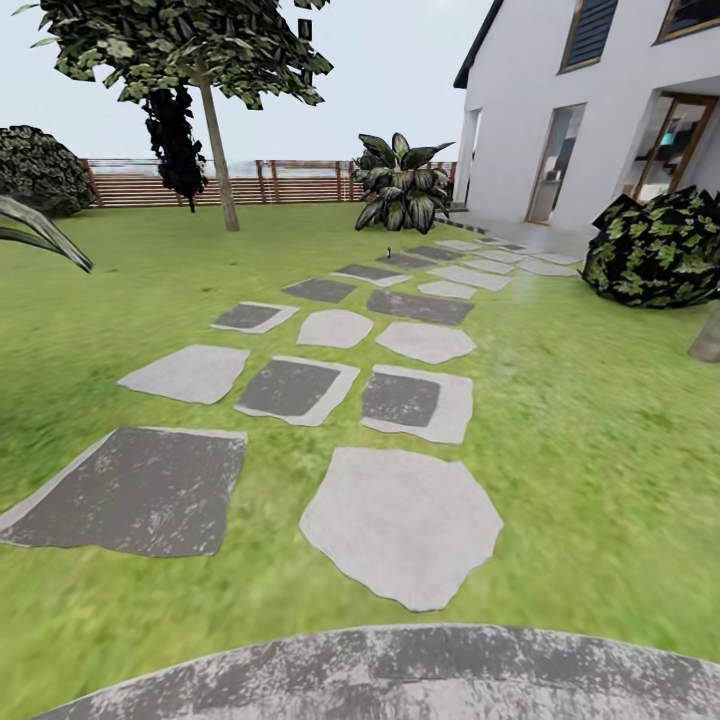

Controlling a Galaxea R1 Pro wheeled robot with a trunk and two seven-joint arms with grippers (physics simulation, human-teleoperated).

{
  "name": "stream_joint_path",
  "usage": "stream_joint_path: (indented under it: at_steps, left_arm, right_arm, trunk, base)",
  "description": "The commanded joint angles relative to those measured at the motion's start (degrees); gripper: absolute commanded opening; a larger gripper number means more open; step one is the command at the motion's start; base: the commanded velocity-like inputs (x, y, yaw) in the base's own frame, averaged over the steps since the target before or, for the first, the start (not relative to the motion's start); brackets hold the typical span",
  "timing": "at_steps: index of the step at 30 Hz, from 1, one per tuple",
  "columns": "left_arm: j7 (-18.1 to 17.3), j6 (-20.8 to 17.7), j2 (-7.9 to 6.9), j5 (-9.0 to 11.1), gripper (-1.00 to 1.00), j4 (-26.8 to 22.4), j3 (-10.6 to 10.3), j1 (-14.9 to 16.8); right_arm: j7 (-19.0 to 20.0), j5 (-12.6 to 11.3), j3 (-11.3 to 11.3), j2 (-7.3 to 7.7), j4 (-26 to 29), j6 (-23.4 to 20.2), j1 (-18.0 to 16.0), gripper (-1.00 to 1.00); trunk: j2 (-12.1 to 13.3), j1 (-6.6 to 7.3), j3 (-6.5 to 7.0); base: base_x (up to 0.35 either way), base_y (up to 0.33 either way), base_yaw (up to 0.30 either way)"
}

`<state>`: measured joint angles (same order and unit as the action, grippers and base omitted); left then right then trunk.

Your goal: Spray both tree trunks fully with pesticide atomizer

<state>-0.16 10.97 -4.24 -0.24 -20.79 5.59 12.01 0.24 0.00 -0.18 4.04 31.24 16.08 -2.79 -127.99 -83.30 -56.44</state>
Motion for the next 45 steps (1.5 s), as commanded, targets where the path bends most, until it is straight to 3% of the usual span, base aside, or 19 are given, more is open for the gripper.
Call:
stream_joint_path:
  at_steps: [1, 12, 26, 45]
  left_arm:
    - [-0.02, 0.19, 0.02, -0.03, 1.0, 0.05, 0.13, 0.03]
    - [-0.02, 0.19, 0.02, -0.03, 1.0, 0.1, 0.12, 0.03]
    - [-0.02, 0.19, 0.02, -0.03, 1.0, 0.05, 0.17, 0.03]
    - [-0.02, 0.25, 0.02, -0.03, 1.0, 0.07, 0.21, 0.03]
  right_arm:
    - [0.03, 0.0, -0.01, 0.0, -0.04, 0.18, -0.02, 1.0]
    - [0.03, 0.0, 0.01, -0.08, 0.05, 0.18, -0.03, 1.0]
    - [0.03, 0.0, -0.11, -0.09, 0.06, 0.18, -0.02, 1.0]
    - [0.03, 0.0, -0.17, -0.09, 0.14, 0.18, -0.02, 1.0]
  trunk:
    - [-0.01, -0.02, -0.05]
    - [-0.01, -0.02, -0.05]
    - [-0.01, -0.02, -0.05]
    - [-0.01, -0.02, -0.03]
  base:
    - [0.324, 0.0, 0.0]
    - [0.325, 0.0, -0.011]
    - [0.33, 0.0, -0.196]
    - [0.338, 0.0, -0.006]
